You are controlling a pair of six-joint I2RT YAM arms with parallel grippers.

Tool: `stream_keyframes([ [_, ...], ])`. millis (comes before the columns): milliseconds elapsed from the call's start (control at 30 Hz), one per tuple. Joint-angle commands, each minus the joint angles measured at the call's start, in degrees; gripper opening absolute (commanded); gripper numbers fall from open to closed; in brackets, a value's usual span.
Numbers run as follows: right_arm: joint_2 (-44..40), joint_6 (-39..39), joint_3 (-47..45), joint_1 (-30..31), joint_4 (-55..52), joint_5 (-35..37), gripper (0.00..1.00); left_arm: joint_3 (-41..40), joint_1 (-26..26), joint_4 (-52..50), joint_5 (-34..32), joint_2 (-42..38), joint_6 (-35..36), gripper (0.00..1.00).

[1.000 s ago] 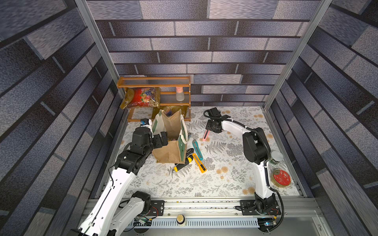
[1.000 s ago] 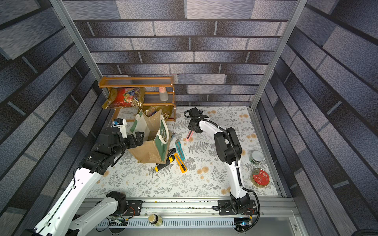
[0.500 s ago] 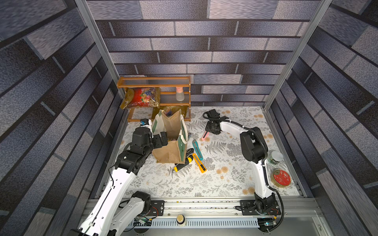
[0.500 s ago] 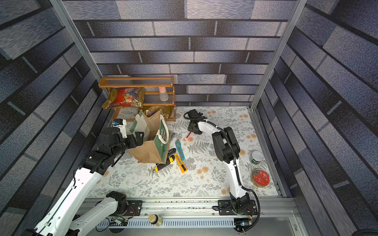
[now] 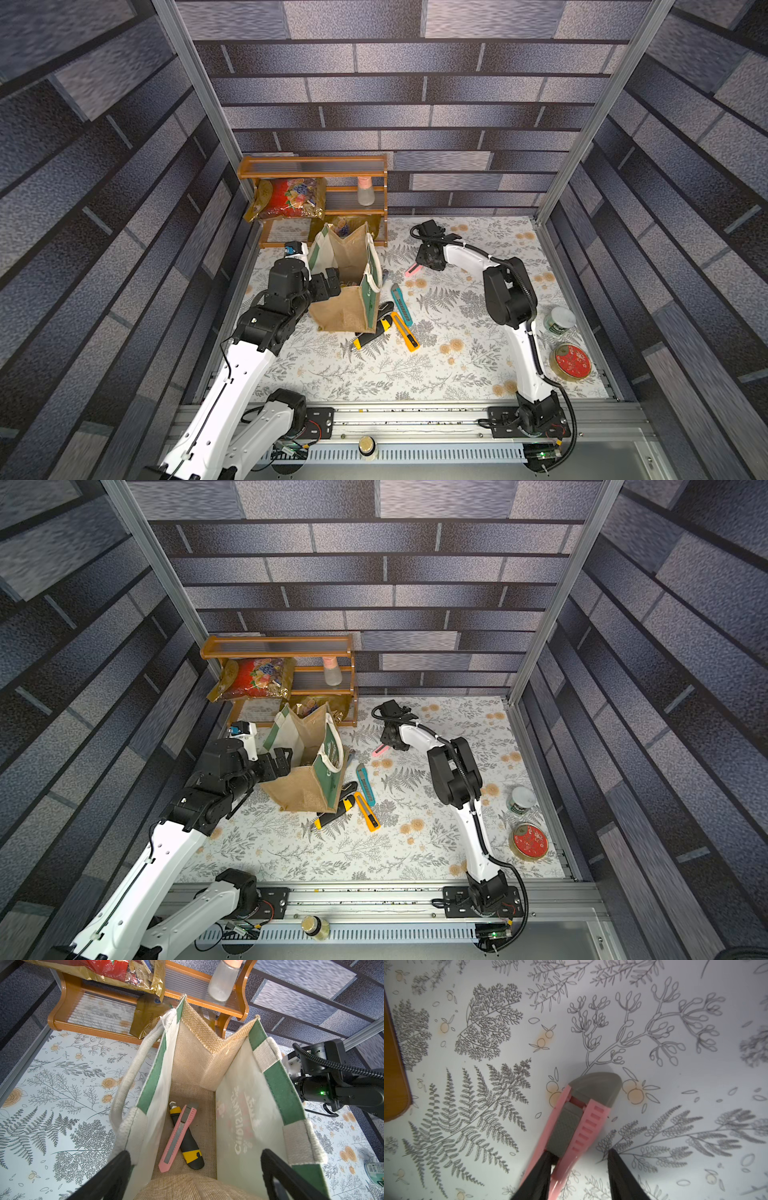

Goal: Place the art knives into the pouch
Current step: Move the utility knife at the center of the board.

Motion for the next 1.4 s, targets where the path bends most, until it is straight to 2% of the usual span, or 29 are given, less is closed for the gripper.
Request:
stream_keyframes([
  [0, 2.74, -0.36, 1.85, -0.39, -4.79, 0.82, 0.46, -0.73, 0.49, 0.95, 0.35, -0.05, -0.55, 1.0],
  [133, 3.9, -1.63, 3.52, -0.31, -5.68, 0.53, 0.44, -0.79, 0.7, 0.96, 0.53, 0.03, -0.69, 1.0],
  [233, 4.54, -1.89, 4.58, -0.44, -7.87, 0.92, 0.37, -0.82, 0.83, 1.12, 0.62, -0.05, -0.76, 1.0],
  [300, 4.09, -1.93, 3.52, -0.38, -7.78, 1.05, 0.36, -0.9, 0.99, 1.3, 0.62, -0.1, -0.76, 1.0],
  [400, 3.26, -1.87, 1.52, -0.38, -7.3, 1.21, 0.27, -0.99, 1.12, 1.37, 0.71, -0.23, -0.87, 1.0],
  [500, 2.38, -2.04, -0.48, -0.39, -6.9, 0.89, 0.27, -0.99, 1.18, 1.34, 0.81, -0.17, -0.88, 1.0],
  [767, -2.68, -3.05, -10.11, -0.31, -4.56, -1.41, 0.25, -0.94, 1.22, 1.32, 0.97, -0.27, -0.96, 1.0],
  [933, -8.98, -4.5, -19.62, 0.43, -2.54, -4.15, 0.19, -0.73, 1.36, 1.29, 1.06, -0.36, -0.97, 1.0],
  [1033, -13.73, -4.89, -25.27, 0.75, -1.95, -5.83, 0.24, -0.93, 1.36, 1.53, 1.32, -0.35, -1.17, 1.0],
  [1200, -21.84, -3.81, -29.0, 0.88, -2.83, -5.13, 0.3, -1.06, 1.45, 2.38, 2.55, 0.23, -1.65, 1.0],
  [1367, -26.33, -3.43, -29.49, 0.84, -2.95, -4.28, 0.49, -1.02, 1.7, 2.58, 3.76, 0.39, -1.91, 1.0],
])
